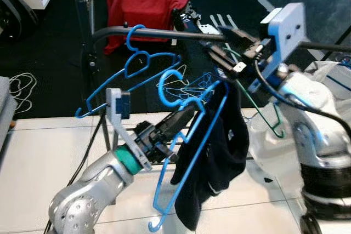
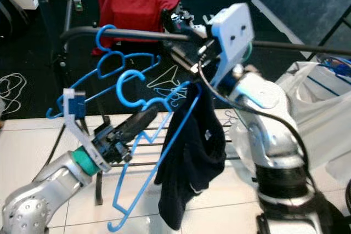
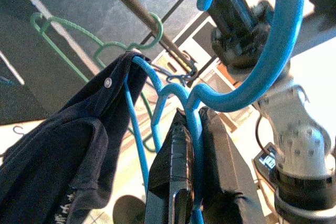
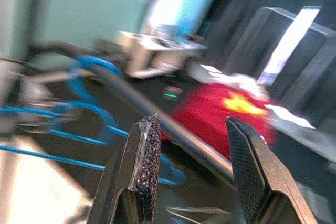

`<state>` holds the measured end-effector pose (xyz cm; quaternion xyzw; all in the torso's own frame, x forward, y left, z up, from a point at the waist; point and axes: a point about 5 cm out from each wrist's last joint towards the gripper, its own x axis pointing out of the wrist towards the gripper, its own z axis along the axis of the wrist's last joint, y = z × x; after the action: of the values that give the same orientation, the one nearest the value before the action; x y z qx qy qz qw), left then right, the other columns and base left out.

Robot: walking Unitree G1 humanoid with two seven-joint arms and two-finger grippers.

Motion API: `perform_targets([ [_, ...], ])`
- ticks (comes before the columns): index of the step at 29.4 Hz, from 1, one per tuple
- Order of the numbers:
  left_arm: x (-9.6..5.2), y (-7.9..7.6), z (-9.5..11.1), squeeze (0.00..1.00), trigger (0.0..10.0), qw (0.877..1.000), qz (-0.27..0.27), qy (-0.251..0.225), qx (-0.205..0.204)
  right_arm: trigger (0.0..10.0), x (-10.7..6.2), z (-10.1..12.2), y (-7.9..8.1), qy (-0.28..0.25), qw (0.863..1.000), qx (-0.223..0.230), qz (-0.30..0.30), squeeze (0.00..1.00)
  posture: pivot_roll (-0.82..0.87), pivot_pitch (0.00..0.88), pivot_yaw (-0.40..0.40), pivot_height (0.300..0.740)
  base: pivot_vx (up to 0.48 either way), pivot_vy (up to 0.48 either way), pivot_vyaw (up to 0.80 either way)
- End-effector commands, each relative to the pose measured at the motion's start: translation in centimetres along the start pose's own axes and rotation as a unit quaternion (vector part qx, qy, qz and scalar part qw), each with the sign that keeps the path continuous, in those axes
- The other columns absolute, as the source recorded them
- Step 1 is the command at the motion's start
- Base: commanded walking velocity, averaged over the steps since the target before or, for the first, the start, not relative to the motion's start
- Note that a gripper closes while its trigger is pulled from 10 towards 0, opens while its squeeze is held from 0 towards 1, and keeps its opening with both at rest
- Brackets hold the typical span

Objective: Hang hanger

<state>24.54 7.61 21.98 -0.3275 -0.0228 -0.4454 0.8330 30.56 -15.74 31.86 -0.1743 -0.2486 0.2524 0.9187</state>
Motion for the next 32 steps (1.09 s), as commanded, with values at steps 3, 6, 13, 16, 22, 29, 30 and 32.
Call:
perform_targets([
  [3,0.5,-0.7,0.9,0.0,10.0,0.999,-0.033,-0.02,0.004,10.0,-2.7,-0.5,-1.4,0.022,0.995,-0.053,-0.083,0.0,-0.08,0.083,-0.022,0.74,0.0,0.0,0.0],
  [6,0.5,-0.7,0.9,0.0,10.0,0.999,-0.034,-0.017,0.006,10.0,-3.7,-1.1,-1.3,0.032,0.994,-0.047,-0.09,0.0,-0.08,0.084,-0.021,0.74,0.0,0.0,0.0],
  [13,0.3,-0.5,1.3,0.0,10.0,0.999,-0.039,-0.002,0.022,10.0,-6.5,-5.5,-1.0,0.087,0.986,0.038,-0.138,0.0,-0.07,0.085,-0.003,0.74,0.0,0.0,0.0],
  [16,0.0,-0.5,1.5,0.0,10.0,0.998,-0.048,0.01,0.036,10.0,-6.4,-7.4,-0.3,0.097,0.979,0.123,-0.128,0.0,-0.05,0.08,-0.003,0.74,0.0,0.0,0.0],
  [22,-0.5,-0.6,2.2,0.0,10.0,0.997,-0.059,0.011,0.044,10.0,-6.2,-8.8,0.8,0.112,0.968,0.19,-0.123,0.0,-0.04,0.08,-0.005,0.74,0.0,0.0,0.0],
  [29,-0.5,-1.0,2.3,0.0,10.0,0.996,-0.075,0.008,0.043,10.0,-6.4,-9.2,1.0,0.113,0.957,0.239,-0.117,0.0,-0.05,0.082,-0.004,0.74,0.0,0.0,0.0],
  [30,-0.5,-1.3,2.3,0.0,10.0,0.995,-0.083,0.01,0.05,10.0,-6.5,-9.2,1.1,0.112,0.954,0.256,-0.11,0.0,-0.05,0.081,-0.006,0.74,0.0,0.0,0.0],
  [32,-0.4,-1.4,2.4,0.0,10.0,0.995,-0.088,0.01,0.055,10.0,-6.6,-9.4,1.1,0.116,0.952,0.263,-0.109,0.0,-0.05,0.081,-0.006,0.74,0.0,0.0,0.0],
])
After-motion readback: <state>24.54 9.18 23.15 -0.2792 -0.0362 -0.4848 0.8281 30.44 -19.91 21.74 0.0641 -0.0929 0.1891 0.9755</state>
